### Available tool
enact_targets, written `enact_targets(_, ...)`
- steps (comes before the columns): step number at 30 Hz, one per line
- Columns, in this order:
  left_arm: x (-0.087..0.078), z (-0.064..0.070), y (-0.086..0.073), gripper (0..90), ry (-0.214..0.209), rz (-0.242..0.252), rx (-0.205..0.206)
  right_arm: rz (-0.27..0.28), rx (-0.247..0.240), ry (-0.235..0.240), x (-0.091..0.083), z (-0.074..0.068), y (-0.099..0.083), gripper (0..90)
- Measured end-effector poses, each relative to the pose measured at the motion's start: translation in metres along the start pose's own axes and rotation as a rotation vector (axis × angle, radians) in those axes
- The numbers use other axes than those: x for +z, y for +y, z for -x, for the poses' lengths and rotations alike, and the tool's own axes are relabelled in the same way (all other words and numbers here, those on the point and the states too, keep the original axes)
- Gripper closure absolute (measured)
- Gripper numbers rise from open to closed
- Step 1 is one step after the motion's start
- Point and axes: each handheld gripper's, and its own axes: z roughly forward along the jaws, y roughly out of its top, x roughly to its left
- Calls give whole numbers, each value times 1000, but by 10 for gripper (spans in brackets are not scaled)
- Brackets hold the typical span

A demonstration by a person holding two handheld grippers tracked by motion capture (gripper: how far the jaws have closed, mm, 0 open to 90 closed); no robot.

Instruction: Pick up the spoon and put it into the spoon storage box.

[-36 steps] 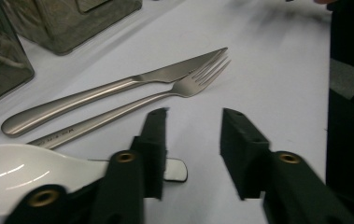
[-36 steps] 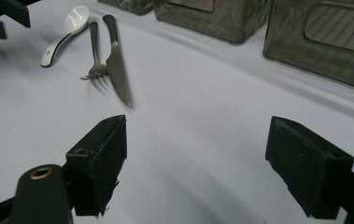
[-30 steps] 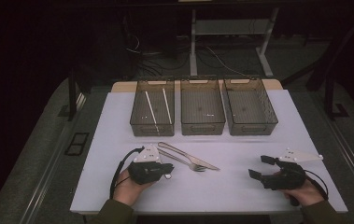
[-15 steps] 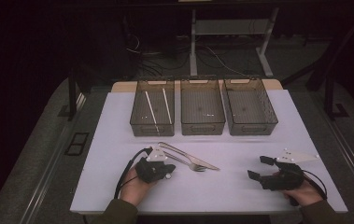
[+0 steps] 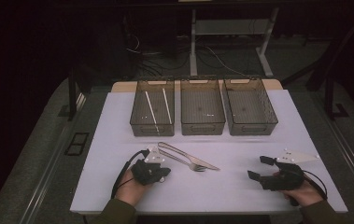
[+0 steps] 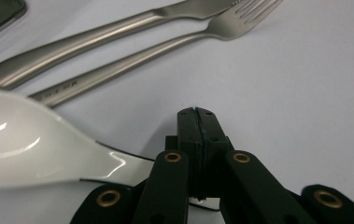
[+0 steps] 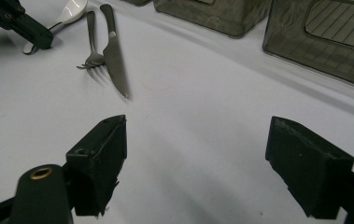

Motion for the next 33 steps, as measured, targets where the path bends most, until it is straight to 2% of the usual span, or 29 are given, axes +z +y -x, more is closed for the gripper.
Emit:
enact_targets(3,-7,-3,-5,890,11,-17,-3,-5,-3,0,0,0,0,208)
enact_targets(9,-18,-11,-15,890,33,-33,-36,-7,-4,0,0,0,0,208)
enact_targets(11,-20,-15,-17,890,42,-35,-32,-8,-5,0,0,0,0,208)
enact_targets(12,-22,-15,-18,890,44,-38,-52,-8,-4,-1,0,0,0,208)
enact_targets(14,-24,-19,-20,890,52,-35,-48,-9,-2,-1,0,0,0,208)
enact_targets(18,-29,-26,-25,890,70,-42,-72,-10,-4,-1,0,0,0,208)
enact_targets(24,-39,-40,-35,890,106,-26,-121,-10,-4,1,0,-1,0,208)
enact_targets(29,-47,-51,-42,891,155,-5,-160,-11,-4,1,0,-1,0,208)
enact_targets(33,-50,-57,-45,891,180,-4,-174,-11,-4,1,1,-1,0,208)
